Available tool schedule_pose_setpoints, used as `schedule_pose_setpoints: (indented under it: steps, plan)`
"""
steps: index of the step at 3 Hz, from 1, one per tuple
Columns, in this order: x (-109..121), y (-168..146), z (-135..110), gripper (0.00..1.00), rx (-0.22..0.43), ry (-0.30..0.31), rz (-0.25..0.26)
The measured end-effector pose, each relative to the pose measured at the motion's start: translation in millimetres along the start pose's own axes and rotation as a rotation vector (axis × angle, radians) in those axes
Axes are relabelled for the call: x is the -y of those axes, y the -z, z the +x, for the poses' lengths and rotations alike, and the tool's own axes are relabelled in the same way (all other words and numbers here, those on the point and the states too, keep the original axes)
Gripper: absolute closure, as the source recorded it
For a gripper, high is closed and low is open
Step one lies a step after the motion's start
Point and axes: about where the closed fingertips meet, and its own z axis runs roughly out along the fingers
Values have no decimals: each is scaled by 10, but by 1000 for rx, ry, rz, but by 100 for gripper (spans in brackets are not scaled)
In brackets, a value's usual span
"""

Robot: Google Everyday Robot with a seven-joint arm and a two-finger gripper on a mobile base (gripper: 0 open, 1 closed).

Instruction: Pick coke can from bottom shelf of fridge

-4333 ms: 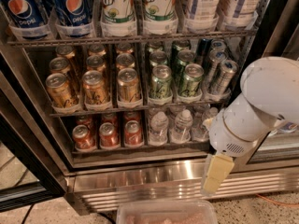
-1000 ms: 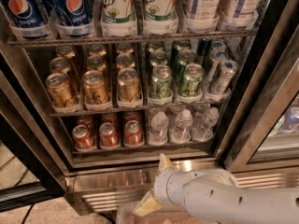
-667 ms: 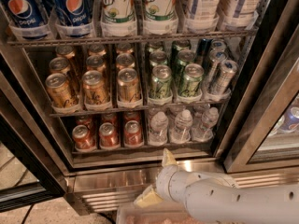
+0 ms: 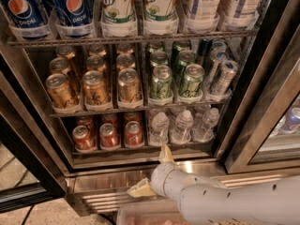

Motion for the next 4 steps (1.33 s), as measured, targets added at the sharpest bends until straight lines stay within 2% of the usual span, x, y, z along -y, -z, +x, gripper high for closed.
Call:
schedule_pose_setpoints:
  steps: [1, 2, 4]
  plan:
    - [-24, -24, 1, 0, 13, -4, 0]
    - [-56, -190, 30, 0, 73, -24, 22]
    - [41, -570, -137, 0, 286, -62, 154]
